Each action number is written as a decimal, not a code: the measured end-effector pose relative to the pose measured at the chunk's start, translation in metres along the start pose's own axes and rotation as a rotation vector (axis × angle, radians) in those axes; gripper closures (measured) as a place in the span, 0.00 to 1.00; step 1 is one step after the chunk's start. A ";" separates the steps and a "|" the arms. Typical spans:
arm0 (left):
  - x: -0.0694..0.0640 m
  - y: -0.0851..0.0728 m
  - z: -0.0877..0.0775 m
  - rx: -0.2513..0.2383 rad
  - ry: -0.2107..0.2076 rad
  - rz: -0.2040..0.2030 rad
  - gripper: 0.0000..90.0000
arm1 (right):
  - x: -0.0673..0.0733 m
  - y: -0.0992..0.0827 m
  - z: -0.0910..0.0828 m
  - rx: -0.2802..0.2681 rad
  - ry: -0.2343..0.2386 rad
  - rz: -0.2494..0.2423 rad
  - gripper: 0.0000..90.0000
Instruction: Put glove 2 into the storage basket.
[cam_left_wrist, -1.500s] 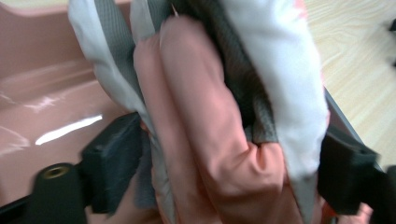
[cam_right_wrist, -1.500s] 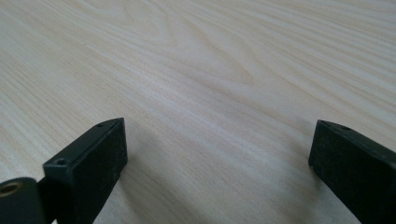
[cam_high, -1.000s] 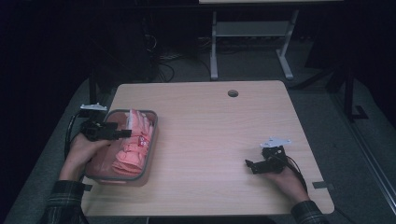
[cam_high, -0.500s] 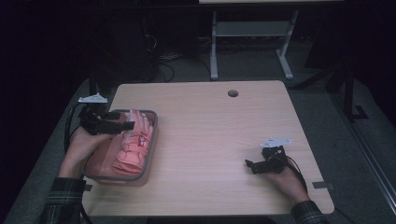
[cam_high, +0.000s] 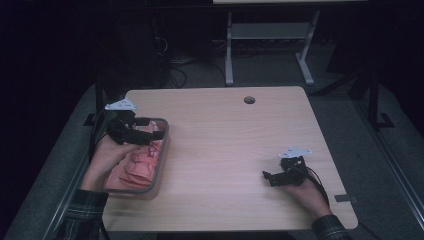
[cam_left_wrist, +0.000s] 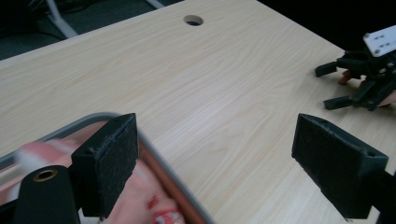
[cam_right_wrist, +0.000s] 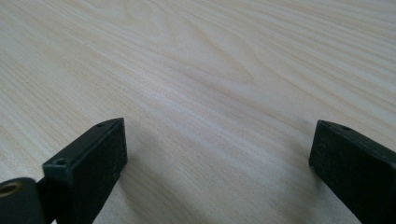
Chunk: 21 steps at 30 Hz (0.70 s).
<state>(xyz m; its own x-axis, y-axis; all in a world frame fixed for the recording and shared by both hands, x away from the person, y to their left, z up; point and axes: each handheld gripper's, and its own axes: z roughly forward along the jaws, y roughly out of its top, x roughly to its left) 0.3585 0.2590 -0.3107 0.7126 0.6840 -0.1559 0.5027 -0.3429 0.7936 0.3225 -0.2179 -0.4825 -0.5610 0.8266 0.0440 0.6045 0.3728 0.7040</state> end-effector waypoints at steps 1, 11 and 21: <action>-0.004 0.001 0.004 0.004 -0.009 0.011 0.16 | 0.000 0.000 0.000 0.000 0.000 0.000 0.04; -0.037 0.000 0.037 0.016 -0.056 0.059 0.16 | 0.000 0.000 0.000 0.000 0.000 0.000 0.04; -0.060 -0.013 0.065 0.022 -0.080 0.073 0.16 | 0.000 0.000 0.000 0.000 0.001 0.000 0.04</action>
<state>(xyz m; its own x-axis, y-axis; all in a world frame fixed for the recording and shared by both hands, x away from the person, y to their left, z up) 0.3411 0.1807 -0.3494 0.7841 0.6035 -0.1448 0.4579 -0.4050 0.7914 0.3225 -0.2178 -0.4825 -0.5618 0.8261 0.0446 0.6046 0.3731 0.7038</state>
